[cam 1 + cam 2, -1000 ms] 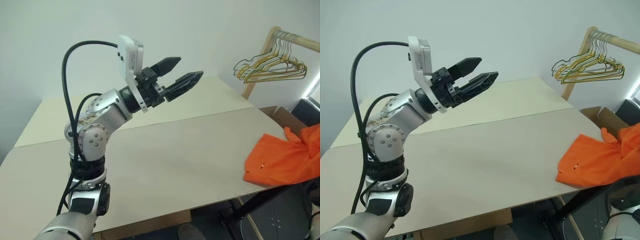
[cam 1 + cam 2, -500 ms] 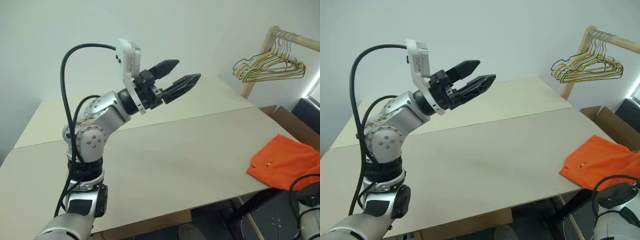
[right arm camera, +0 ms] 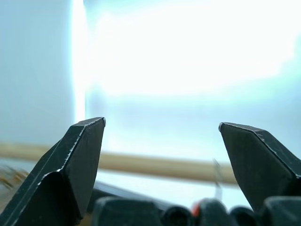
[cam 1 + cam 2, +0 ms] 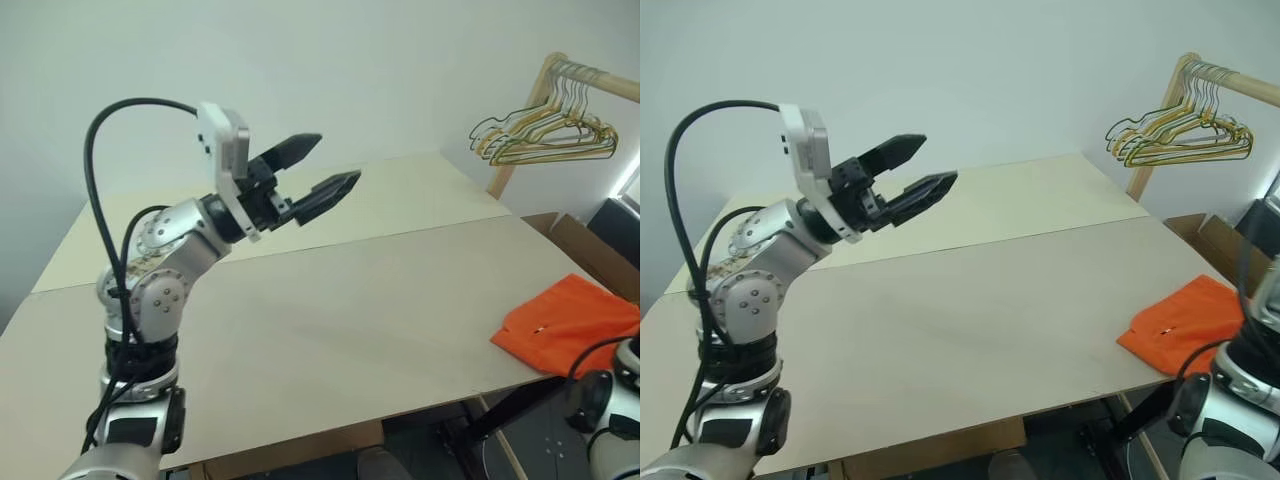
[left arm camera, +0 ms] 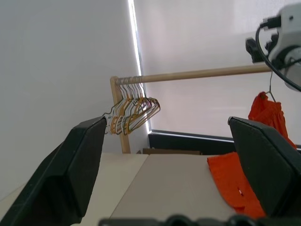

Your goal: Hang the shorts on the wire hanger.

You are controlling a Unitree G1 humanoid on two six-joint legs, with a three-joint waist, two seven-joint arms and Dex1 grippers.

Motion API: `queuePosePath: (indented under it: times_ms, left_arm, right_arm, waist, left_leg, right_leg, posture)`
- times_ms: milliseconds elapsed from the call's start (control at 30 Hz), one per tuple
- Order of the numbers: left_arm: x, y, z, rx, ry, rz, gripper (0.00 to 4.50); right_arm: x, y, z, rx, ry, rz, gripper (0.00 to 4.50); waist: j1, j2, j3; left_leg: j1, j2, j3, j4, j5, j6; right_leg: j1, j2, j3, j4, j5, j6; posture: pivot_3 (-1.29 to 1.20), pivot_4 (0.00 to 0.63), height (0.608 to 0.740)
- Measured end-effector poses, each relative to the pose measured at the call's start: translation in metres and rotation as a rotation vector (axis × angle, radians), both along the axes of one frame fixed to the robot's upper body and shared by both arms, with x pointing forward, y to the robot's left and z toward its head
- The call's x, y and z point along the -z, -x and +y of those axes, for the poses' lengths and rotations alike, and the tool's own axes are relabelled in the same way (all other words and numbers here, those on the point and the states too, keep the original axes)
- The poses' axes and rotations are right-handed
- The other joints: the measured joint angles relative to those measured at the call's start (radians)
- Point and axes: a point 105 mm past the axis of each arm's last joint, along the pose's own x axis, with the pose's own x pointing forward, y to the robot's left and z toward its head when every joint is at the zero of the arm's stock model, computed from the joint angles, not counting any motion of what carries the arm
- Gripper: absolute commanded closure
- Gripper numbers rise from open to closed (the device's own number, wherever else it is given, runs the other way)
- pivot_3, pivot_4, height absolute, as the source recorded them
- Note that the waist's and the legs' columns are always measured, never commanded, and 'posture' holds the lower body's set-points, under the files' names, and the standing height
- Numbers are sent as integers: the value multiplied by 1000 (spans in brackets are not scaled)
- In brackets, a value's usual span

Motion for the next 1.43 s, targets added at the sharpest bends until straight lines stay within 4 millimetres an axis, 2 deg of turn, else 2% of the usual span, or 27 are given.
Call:
queuePosePath:
  times_ms: [67, 100, 167, 267, 333, 467, 600, 667, 833, 1200, 1433]
  left_arm:
    - [14, 3, 15, -14, -81, 27, 0]
    - [21, 6, 23, -16, -124, 40, 0]
    - [32, 9, 35, -27, -181, 70, 0]
    - [45, 18, 53, -58, -276, 101, 0]
    - [52, 22, 62, -79, -310, 121, 0]
    - [70, 28, 68, -112, -343, 171, 0]
    - [71, 34, 67, -138, -348, 158, 0]
    - [72, 37, 65, -136, -351, 156, 0]
    - [73, 36, 65, -145, -350, 158, 0]
    - [69, 34, 58, -107, -354, 143, 0]
    - [67, 24, 52, -60, -361, 148, 0]
  right_arm:
    - [20, -40, 66, -482, 82, 138, 19]
    - [39, -53, 99, -693, 135, 229, 19]
    - [79, -62, 140, -956, 179, 391, 19]
    - [143, -53, 181, -1286, 271, 681, 19]
    - [167, -42, 193, -1427, 312, 807, 19]
    - [183, -33, 193, -1545, 355, 913, 19]
    - [185, -33, 192, -1560, 346, 919, 19]
    - [186, -32, 191, -1556, 340, 920, 19]
    - [197, -25, 190, -1555, 318, 943, 19]
    - [198, -18, 184, -1504, 297, 928, 19]
    - [202, -13, 180, -1469, 281, 925, 19]
  waist:
    - [0, -9, 5]
    - [7, -14, 7]
    - [35, -17, 10]
    - [119, -18, 16]
    - [172, -19, 17]
    - [259, -23, 20]
    - [291, -24, 21]
    - [294, -24, 21]
    - [293, -25, 21]
    - [292, -25, 21]
    - [278, -25, 21]
  left_leg:
    - [0, 4, -1, 0, 0, 1]
    - [0, 4, -4, -1, 0, 1]
    - [-2, 4, -6, -1, 0, 0]
    - [-10, 3, -7, -1, 0, -1]
    - [-17, 2, -7, 1, 0, -1]
    - [-22, 1, -7, 1, 0, -1]
    - [-22, 2, -9, 0, 2, -7]
    - [-22, 2, -9, -1, 0, -12]
    - [-23, 2, -9, -1, 2, -9]
    - [-25, 2, -10, 0, 4, -5]
    - [-26, 2, -10, 1, 5, -4]
  right_leg:
    - [1, 4, -1, 0, 2, -2]
    - [0, 4, -4, 0, 2, -3]
    - [-1, 3, -6, 0, 2, -3]
    - [-9, -1, -9, 0, 2, -2]
    - [-17, -3, -11, 2, 2, -2]
    - [-21, -5, -14, 1, 2, -3]
    - [-22, -7, -17, 0, 4, -8]
    - [-22, -7, -18, 0, 5, -10]
    - [-22, -6, -20, 0, 6, -11]
    - [-22, -5, -23, 0, 6, -11]
    - [-22, -3, -23, 0, 6, -11]
  posture:
    - [-59, 0, 740]
    - [-48, 0, 740]
    - [1, 0, 740]
    - [49, 0, 740]
    - [86, 0, 740]
    - [101, 0, 740]
    - [95, 0, 740]
    - [88, 0, 740]
    - [74, 0, 740]
    - [31, 0, 740]
    - [0, 0, 740]
